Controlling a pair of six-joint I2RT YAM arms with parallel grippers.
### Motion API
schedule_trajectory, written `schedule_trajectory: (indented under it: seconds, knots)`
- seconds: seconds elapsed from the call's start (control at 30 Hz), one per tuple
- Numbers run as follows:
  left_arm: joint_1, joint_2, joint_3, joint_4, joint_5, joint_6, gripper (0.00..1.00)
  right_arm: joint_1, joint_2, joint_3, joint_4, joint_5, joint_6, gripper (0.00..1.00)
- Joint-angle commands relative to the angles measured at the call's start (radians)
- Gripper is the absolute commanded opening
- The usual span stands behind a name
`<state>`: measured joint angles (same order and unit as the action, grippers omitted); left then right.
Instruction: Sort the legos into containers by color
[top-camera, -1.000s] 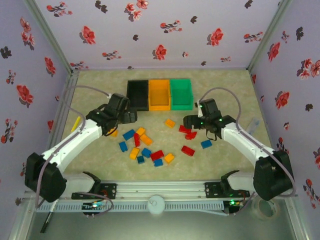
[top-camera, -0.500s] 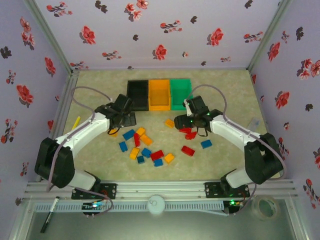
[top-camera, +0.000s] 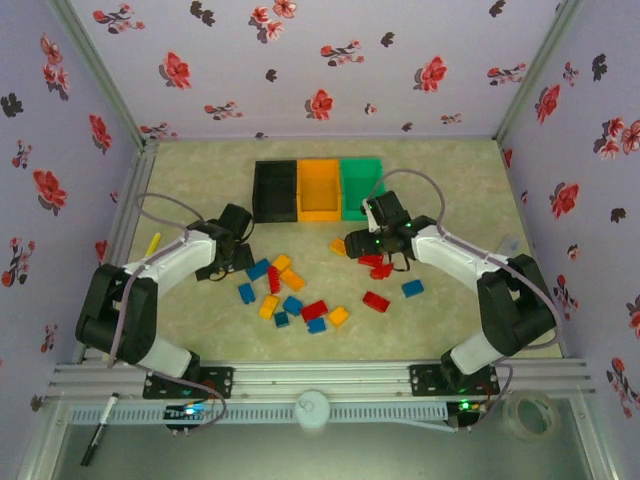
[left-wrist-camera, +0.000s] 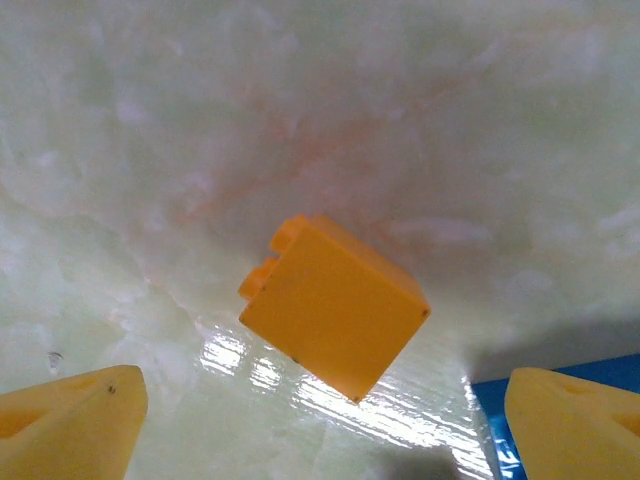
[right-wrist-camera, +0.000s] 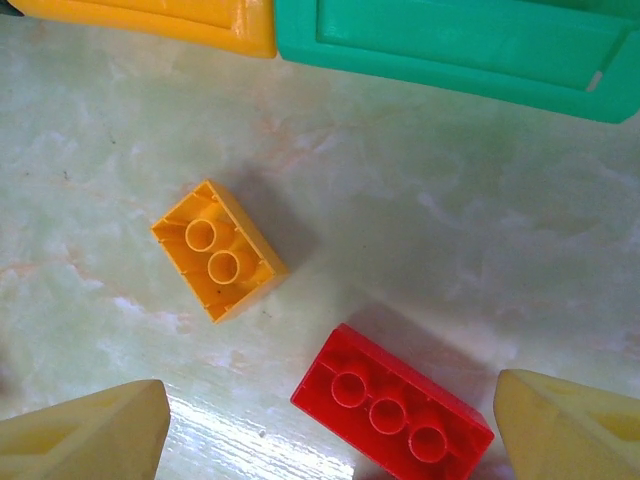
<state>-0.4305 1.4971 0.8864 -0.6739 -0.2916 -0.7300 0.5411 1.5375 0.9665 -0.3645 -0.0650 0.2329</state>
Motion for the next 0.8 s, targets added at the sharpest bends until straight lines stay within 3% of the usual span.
schedule_trajectory:
  seconds: [0.0,0.77]
  knots:
    - [0.006,-0.007,-0.042,0.038,0.043,-0.053,0.93,0.012,0.01,0.036,0.005,-0.012,0.011,0.85]
    - [0.104,0.166,0.078,0.195,0.116,0.092,0.69,0.019,0.03,0.046,-0.003,0.011,0.012,0.85]
